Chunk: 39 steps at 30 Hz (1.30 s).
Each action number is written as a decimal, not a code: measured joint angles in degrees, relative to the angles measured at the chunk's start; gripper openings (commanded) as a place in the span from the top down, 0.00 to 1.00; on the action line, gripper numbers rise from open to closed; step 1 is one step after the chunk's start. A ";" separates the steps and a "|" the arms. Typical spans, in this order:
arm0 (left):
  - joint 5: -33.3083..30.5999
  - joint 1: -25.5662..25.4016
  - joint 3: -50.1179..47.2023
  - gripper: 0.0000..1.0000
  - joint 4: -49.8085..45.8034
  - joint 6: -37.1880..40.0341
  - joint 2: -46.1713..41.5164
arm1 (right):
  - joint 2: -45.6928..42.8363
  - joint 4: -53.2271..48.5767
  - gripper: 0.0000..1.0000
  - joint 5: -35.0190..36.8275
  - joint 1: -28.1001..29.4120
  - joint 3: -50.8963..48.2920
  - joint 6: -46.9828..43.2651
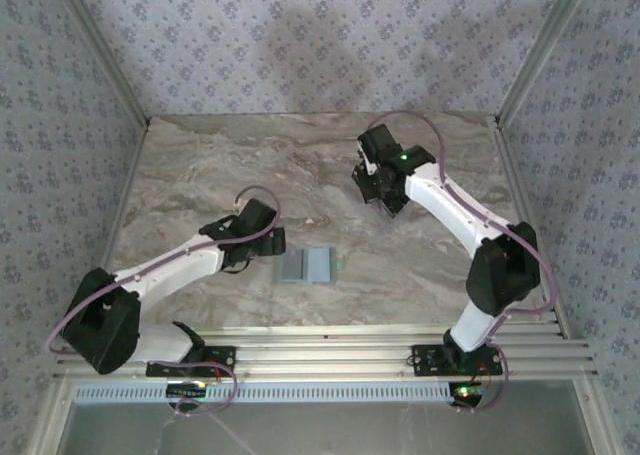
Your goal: Put the credit cards into the card holder
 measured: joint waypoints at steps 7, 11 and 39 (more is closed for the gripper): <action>1.44 -4.00 -2.93 0.00 2.56 0.02 -0.07 | -11.93 13.14 1.00 -15.82 1.42 -14.78 11.28; 1.25 -5.73 -2.99 0.00 4.04 0.20 1.55 | -13.66 24.83 1.00 -22.71 2.71 -27.02 20.96; -5.18 -8.31 -6.25 0.00 5.88 -3.69 6.93 | -9.38 66.16 1.00 -24.94 14.27 -51.30 45.24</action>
